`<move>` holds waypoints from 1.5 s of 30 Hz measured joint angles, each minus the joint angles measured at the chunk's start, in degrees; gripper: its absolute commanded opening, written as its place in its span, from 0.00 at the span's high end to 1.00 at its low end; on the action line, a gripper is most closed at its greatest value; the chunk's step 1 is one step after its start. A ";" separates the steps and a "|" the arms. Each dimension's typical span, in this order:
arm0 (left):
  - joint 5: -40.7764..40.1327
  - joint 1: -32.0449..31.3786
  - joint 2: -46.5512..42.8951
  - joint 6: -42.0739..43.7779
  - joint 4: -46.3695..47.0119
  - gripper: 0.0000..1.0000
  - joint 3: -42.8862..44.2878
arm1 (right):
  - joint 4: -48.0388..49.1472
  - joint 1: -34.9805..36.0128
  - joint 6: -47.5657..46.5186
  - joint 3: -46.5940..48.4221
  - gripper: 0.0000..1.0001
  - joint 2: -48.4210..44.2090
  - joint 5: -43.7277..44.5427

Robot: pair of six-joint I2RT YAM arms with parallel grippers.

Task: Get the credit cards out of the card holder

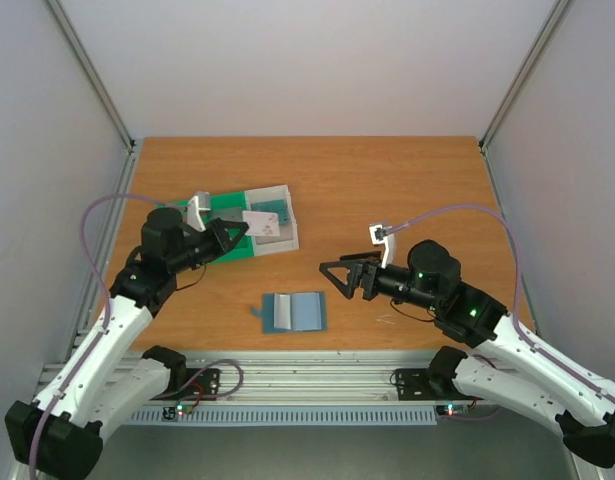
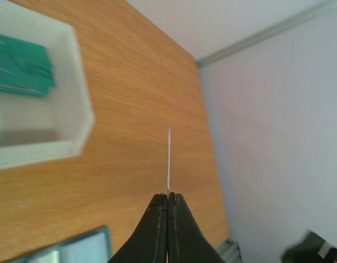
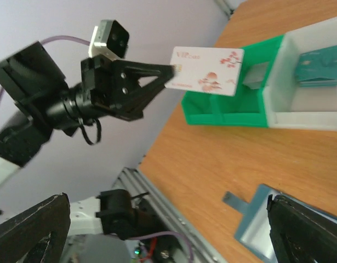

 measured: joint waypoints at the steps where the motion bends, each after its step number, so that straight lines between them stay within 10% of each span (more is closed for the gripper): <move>1: -0.22 1.51 0.35 0.63 -0.55 1.00 0.13 | -1.99 0.00 -1.31 0.57 0.01 -0.42 0.59; 14: -2.23 17.92 13.75 10.19 -9.25 1.00 6.78 | -16.81 0.00 -7.85 2.10 0.02 -3.17 6.58; 45: -2.21 23.08 46.12 17.05 1.16 1.00 16.81 | -27.39 0.00 -10.34 7.45 0.01 -2.47 9.22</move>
